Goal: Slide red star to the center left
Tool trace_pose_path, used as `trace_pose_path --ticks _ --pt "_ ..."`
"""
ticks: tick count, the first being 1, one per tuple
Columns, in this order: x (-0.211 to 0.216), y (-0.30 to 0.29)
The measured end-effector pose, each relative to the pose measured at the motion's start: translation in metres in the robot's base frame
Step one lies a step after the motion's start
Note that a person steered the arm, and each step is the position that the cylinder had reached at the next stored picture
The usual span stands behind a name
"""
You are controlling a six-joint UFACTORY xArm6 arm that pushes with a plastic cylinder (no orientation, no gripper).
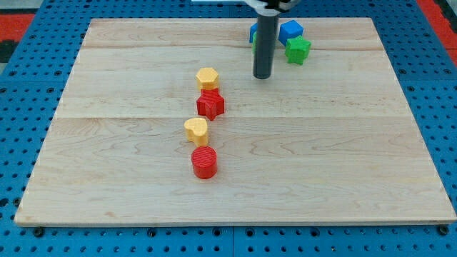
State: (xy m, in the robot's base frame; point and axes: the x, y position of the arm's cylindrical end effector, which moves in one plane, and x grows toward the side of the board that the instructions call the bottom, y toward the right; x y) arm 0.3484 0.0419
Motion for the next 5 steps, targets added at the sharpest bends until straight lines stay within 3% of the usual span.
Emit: trace_pose_path --ticks 4,5 --pt "0.000 -0.024" --pt "0.021 -0.007"
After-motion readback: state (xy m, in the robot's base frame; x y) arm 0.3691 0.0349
